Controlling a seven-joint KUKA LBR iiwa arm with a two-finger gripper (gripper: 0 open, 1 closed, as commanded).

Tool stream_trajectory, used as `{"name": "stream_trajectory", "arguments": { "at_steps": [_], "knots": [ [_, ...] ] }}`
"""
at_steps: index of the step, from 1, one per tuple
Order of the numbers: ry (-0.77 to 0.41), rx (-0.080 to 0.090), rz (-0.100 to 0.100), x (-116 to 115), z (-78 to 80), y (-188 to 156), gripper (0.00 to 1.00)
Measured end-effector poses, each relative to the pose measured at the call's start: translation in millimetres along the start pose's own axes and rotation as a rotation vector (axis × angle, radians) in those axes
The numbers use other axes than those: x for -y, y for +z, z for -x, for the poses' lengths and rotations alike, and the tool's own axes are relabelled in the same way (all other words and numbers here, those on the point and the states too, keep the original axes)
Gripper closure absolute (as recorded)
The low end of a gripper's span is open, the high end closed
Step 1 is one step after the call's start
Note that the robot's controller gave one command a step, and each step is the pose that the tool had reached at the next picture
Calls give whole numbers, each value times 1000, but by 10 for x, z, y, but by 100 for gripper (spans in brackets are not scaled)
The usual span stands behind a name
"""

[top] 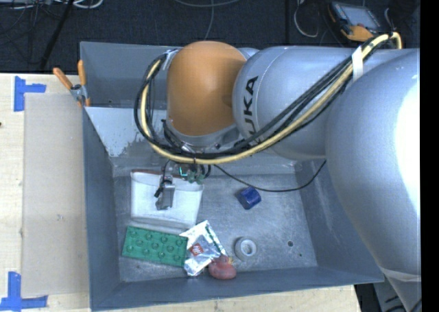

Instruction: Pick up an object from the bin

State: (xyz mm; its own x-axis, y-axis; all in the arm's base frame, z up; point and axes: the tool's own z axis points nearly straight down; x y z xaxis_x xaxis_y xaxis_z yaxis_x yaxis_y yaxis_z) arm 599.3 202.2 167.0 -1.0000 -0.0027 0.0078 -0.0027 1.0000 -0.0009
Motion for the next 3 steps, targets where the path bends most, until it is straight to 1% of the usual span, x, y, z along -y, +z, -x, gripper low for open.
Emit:
{"name": "stream_trajectory", "arguments": {
  "at_steps": [1, 2, 3],
  "knots": [
    [-470, 33, 4, 355, -342, 908, 0],
    [-612, 26, 1, 866, -706, 927, 0],
    [-607, 24, -1, 879, -705, 923, 100]
  ]
}}
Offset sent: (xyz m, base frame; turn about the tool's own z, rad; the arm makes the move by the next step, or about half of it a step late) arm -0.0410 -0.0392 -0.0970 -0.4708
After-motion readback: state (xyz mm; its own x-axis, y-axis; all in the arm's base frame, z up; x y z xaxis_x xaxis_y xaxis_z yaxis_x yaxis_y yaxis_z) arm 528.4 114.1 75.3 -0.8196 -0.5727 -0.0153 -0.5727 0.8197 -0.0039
